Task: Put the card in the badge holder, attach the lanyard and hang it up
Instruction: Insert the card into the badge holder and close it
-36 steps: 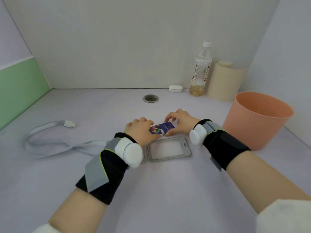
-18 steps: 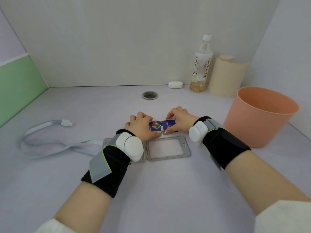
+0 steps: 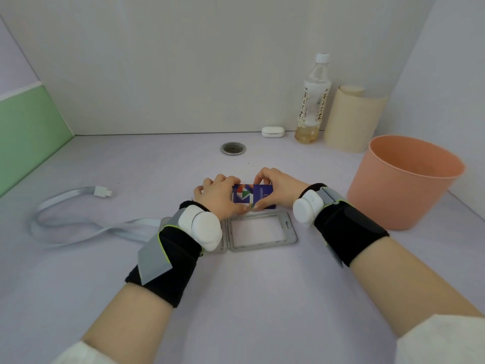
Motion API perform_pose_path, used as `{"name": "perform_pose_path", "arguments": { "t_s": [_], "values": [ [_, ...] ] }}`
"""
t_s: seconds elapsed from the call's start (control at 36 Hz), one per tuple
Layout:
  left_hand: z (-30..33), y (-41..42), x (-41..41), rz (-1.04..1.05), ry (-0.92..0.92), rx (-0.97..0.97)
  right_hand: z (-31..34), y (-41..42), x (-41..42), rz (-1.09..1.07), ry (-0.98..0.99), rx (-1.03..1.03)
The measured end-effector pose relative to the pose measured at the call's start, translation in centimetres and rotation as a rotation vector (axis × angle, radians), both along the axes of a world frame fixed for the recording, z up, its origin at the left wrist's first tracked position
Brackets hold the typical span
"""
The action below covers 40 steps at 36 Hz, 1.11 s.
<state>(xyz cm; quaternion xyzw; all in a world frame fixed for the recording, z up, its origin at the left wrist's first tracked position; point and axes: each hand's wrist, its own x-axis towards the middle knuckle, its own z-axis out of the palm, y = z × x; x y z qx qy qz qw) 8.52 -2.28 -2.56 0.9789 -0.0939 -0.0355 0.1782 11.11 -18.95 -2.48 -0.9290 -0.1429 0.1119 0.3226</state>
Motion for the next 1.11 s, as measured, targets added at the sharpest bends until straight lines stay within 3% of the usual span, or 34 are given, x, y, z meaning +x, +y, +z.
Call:
{"name": "perform_pose_path", "arguments": {
  "t_s": [0.42, 0.56, 0.67, 0.86, 0.94, 1.11],
  "values": [
    [1.8, 3.5, -1.5, 0.024, -0.105, -0.12, 0.7, -1.1, -0.8, -0.155, -0.171, 0.336],
    [2.5, 6.3, -2.4, 0.051, -0.151, -0.155, 1.8, -1.1, -2.2, -0.197, -0.133, 0.48],
    [2.4, 8.8, -3.5, 0.017, -0.064, -0.172, 2.1, -0.9, -3.7, -0.211, -0.039, 0.561],
    [1.2, 11.0, -5.7, -0.216, 0.139, -0.183, 0.7, -0.3, -5.9, -0.217, 0.09, 0.539],
    [0.7, 10.7, -6.4, -0.224, 0.129, -0.075, 0.0, -0.2, -6.4, -0.225, 0.094, 0.509],
    [0.2, 10.0, -6.6, -0.206, 0.066, -0.107, -0.3, -0.3, -7.1, -0.216, 0.107, 0.468]
  ]
}}
